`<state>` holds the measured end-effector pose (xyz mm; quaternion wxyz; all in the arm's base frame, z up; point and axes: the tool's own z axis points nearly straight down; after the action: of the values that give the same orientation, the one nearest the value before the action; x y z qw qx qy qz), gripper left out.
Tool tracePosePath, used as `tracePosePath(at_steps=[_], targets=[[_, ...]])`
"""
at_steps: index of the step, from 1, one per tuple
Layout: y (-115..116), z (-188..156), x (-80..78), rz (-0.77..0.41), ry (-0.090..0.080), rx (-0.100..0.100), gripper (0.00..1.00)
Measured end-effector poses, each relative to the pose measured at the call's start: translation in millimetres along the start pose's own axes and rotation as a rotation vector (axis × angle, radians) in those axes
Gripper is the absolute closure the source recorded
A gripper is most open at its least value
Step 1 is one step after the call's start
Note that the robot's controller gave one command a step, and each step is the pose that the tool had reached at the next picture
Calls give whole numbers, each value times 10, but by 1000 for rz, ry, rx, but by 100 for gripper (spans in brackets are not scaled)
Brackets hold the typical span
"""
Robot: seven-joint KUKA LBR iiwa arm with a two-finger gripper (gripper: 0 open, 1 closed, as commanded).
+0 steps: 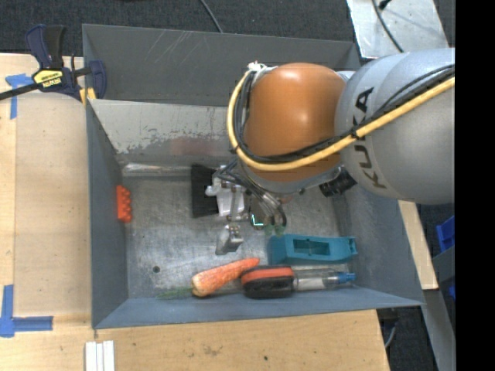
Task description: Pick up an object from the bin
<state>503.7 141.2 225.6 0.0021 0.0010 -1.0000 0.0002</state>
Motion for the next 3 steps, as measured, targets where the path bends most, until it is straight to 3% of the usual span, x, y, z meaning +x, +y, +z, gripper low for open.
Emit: tracePosePath(at_steps=[1,2,3], targets=[[-4,-31,-16,2,-7,-1,0],[-148,177,52,-72,-13,-3,0],[-668,302,-31,-175,-6,0,0]])
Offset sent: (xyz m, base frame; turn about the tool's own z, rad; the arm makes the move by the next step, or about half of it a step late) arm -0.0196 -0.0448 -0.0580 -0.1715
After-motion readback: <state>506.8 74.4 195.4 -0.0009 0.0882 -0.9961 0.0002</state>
